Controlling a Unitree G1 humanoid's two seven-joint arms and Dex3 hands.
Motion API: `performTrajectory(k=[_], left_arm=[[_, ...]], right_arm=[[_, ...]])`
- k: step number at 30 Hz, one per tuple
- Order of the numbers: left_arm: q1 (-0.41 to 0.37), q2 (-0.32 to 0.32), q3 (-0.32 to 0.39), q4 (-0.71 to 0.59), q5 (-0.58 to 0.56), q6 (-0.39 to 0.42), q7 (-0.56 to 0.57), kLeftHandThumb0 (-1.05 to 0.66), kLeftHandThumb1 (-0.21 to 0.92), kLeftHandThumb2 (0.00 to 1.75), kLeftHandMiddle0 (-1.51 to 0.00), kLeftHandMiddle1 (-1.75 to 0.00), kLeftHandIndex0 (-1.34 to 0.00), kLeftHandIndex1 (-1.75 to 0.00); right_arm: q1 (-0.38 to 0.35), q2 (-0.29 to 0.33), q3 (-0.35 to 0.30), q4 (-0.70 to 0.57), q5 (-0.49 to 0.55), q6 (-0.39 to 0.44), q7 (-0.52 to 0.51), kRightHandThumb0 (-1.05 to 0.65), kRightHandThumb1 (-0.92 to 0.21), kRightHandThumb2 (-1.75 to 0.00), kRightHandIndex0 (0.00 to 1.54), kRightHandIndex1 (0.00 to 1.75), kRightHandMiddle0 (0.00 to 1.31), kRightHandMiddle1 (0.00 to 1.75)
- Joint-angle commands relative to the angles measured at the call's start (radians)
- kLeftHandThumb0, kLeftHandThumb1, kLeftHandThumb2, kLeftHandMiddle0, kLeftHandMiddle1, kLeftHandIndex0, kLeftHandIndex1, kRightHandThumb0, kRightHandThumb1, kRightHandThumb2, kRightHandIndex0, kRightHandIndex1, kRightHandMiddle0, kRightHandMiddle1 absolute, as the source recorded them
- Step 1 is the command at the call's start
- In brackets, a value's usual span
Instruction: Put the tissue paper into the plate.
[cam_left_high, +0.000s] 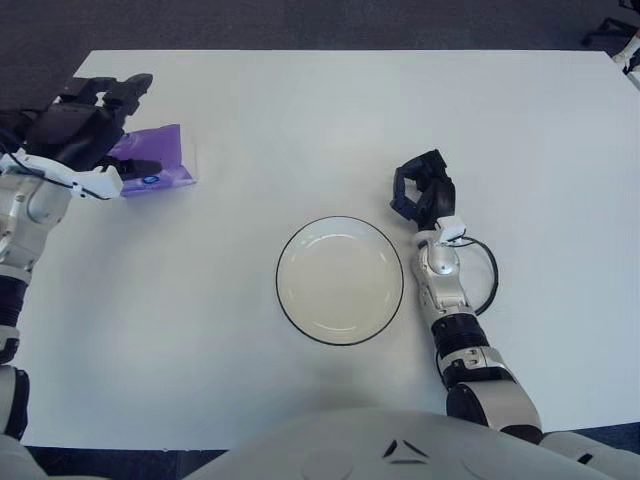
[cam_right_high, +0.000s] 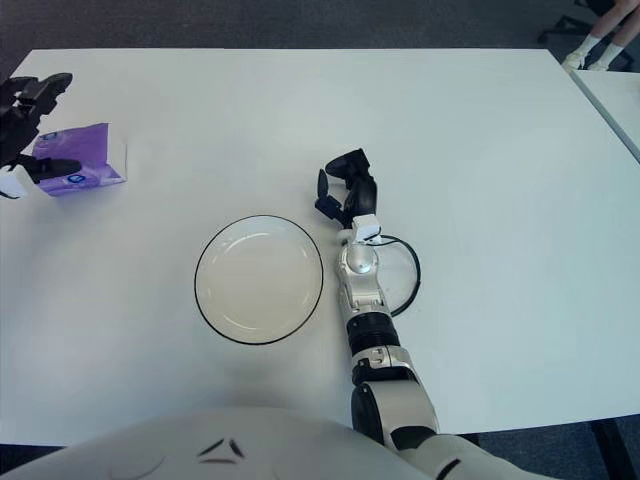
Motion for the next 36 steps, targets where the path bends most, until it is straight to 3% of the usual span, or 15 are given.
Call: performTrajectory(k=[1,14,36], left_arm=[[-0.033,0.004,-0.015,0.047,-0.007,-0.01,-0.018,-1.05,0.6,0.66,0.0,-0.03,0.0,0.0],[-0.122,-0.012,-0.074,0.172,0.017,-0.024,-0.021,-1.05,0.59,0.64,0.0,0.0,0.0,0.0],[-0.34,-0.075,-0.175,0.34,-0.013,0.043,-0.261,-1.05,0.6,0.54,0.0,0.0,0.0,0.0]], right_arm=[[0.107,-0.001,-0.015,0.12,0.013,0.035,-0.003,-0.4,-0.6,-0.97,0.62,1.38,0.39,1.75],[0.111,-0.005,-0.007,0.116,-0.001,0.038,-0.017,-0.39,-0.62,-0.95,0.61,1.38,0.38,1.75],[0.116,0.006,-0.017,0.113,0.016,0.036,-0.011,-0.4,-0.58,-0.99,0.62,1.39,0.4,1.75]])
